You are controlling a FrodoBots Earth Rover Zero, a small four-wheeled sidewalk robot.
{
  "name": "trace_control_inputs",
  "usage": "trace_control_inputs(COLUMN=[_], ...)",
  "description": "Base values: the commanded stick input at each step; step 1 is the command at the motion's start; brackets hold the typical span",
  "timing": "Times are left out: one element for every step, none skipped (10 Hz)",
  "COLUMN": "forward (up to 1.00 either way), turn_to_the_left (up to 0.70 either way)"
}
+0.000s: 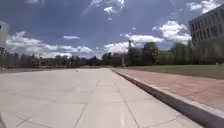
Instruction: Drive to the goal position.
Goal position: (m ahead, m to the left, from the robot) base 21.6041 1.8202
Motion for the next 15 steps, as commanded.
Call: trace_control_inputs(forward=[0.70,0.70,0.70,0.70,0.70,0.70,0.70,0.70,0.70,0.70,0.70,0.70,0.70,0.70,0.70], turn_to_the_left=[0.00,0.00,0.00,0.00,0.00,0.00,0.00,0.00,0.00,0.00,0.00,0.00,0.00,0.00,0.00])
